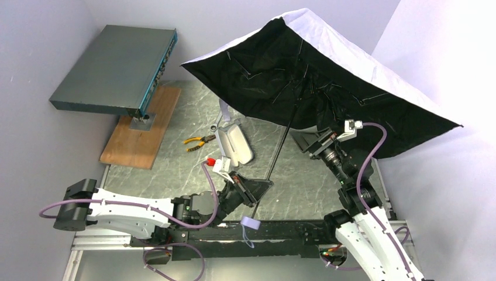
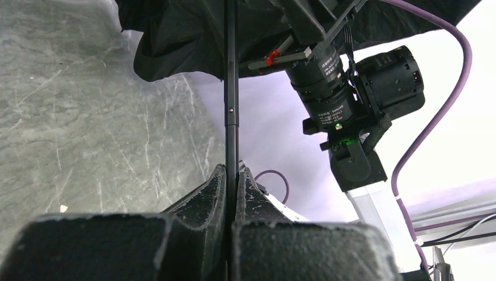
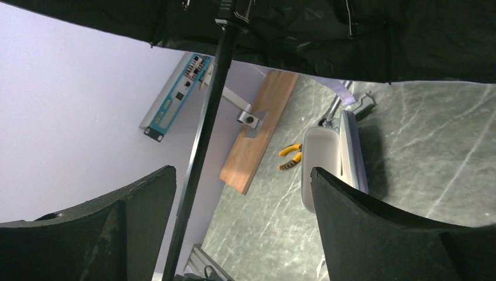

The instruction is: Open the umbrella

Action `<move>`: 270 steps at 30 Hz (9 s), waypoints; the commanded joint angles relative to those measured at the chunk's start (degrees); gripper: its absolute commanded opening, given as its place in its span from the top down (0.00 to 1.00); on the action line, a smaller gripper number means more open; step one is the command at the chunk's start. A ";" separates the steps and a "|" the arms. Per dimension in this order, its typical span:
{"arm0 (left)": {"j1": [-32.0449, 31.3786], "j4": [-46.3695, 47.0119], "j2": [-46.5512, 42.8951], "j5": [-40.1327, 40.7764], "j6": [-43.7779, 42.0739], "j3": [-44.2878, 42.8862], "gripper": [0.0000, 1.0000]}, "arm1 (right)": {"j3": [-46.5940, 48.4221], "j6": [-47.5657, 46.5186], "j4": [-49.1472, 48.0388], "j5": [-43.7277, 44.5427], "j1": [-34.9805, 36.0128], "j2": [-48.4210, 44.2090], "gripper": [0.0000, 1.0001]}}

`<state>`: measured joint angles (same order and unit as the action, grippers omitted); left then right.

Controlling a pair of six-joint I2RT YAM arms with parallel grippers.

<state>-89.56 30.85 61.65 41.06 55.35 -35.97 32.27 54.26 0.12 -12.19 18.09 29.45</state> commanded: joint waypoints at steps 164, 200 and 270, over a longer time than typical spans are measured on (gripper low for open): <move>15.25 25.60 8.89 -20.86 -9.60 -4.66 0.35 | -5.10 -14.63 5.59 -22.61 20.99 -12.33 1.00; 13.00 10.14 11.24 -20.91 -7.10 -12.53 1.00 | -3.19 -13.68 8.86 -22.07 21.02 -15.59 0.90; 15.49 23.40 10.91 -38.02 15.04 -5.01 1.00 | -6.27 -6.93 -16.84 8.89 21.00 -8.96 0.56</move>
<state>-73.38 46.87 72.29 4.34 71.37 -37.95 26.15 46.54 -11.81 -4.60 38.85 19.75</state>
